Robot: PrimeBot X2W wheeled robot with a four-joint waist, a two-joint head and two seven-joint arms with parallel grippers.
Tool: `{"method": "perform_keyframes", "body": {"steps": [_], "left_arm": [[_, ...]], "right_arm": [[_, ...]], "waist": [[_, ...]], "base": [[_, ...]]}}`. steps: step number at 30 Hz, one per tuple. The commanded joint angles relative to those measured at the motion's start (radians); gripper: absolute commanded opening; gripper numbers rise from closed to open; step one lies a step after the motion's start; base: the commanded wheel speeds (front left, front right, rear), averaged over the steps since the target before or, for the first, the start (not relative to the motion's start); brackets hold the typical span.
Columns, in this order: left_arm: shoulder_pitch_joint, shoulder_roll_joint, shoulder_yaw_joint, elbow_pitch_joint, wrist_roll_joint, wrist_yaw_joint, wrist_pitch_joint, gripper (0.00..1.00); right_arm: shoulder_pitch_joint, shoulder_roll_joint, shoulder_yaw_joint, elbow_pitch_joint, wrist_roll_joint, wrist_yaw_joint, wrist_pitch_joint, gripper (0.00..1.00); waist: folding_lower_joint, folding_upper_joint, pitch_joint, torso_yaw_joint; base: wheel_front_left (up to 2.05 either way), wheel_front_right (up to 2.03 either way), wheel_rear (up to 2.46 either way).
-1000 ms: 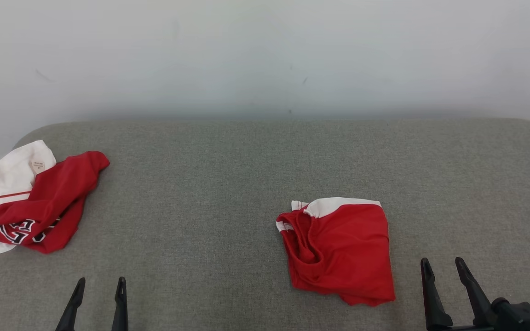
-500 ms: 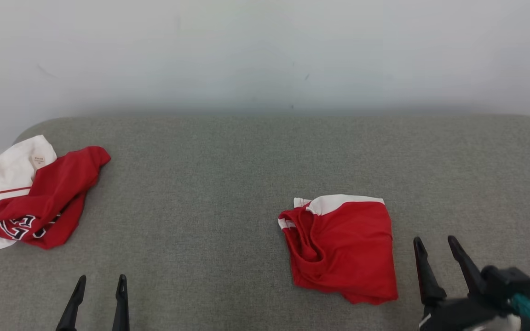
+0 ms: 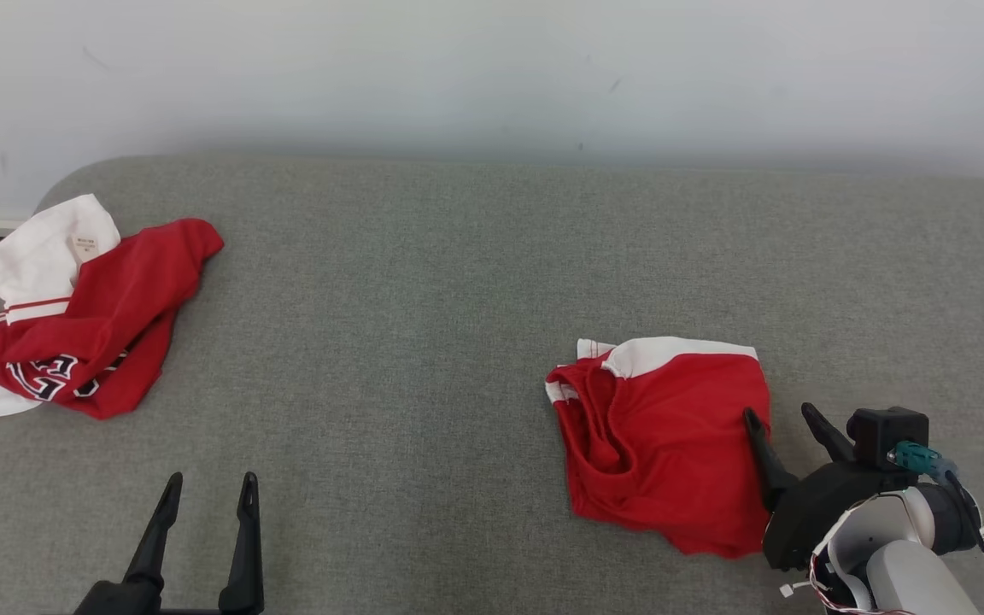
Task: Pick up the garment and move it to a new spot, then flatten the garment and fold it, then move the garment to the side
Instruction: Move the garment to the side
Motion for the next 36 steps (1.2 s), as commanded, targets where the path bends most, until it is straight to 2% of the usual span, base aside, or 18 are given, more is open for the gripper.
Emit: {"method": "perform_keyframes", "body": {"steps": [1, 12, 13, 14, 15, 21, 27, 36], "left_arm": [[-0.017, -0.005, -0.001, 0.004, 0.0, 0.001, -0.003, 1.0], [-0.037, -0.013, 0.005, 0.001, 0.004, 0.001, -0.003, 1.0], [-0.037, -0.014, 0.006, 0.002, 0.005, 0.001, -0.003, 1.0], [-0.036, -0.014, 0.006, 0.003, 0.006, 0.001, -0.003, 1.0], [-0.036, -0.015, 0.007, 0.003, 0.006, 0.0, -0.003, 1.0], [-0.025, -0.017, 0.016, 0.004, 0.006, 0.0, -0.003, 1.0], [-0.031, -0.024, 0.023, -0.014, 0.003, 0.001, -0.003, 1.0], [-0.084, -0.021, 0.025, -0.081, 0.026, -0.001, -0.003, 1.0]], "right_arm": [[-0.027, -0.002, 0.004, 0.04, 0.006, -0.002, -0.003, 1.0], [-0.08, 0.026, 0.069, 0.238, 0.034, -0.002, 0.027, 1.0], [-0.082, 0.029, 0.076, 0.253, 0.042, -0.002, 0.023, 0.62], [-0.086, 0.03, 0.082, 0.264, 0.046, -0.002, 0.015, 0.04], [-0.091, 0.028, 0.087, 0.275, 0.047, -0.002, 0.01, 0.0], [-0.144, -0.017, 0.136, 0.298, 0.05, -0.002, -0.039, 0.0], [-0.216, -0.095, 0.265, 0.29, 0.044, -0.002, -0.022, 0.0], [-0.386, -0.237, 0.387, 0.246, 0.113, -0.002, -0.002, 0.0]], "waist": [[-0.0001, 0.0, 0.021, 0.017], [-0.0001, 0.0, 0.043, 0.018], [-0.0001, 0.0, 0.043, 0.018], [-0.0001, 0.0, 0.042, 0.018], [-0.0001, 0.0, 0.041, 0.017], [-0.0001, 0.0, 0.034, 0.008], [-0.0001, 0.0, 0.053, -0.011], [-0.0001, 0.0, 0.185, -0.071]], "base": [[0.0, 0.0, 0.0], [0.0, 0.0, 0.0], [0.0, 0.0, 0.0], [0.0, 0.0, 0.0], [0.0, 0.0, 0.0], [0.0, 0.0, 0.0], [0.0, 0.0, 0.0], [0.0, 0.0, 0.0]]}}
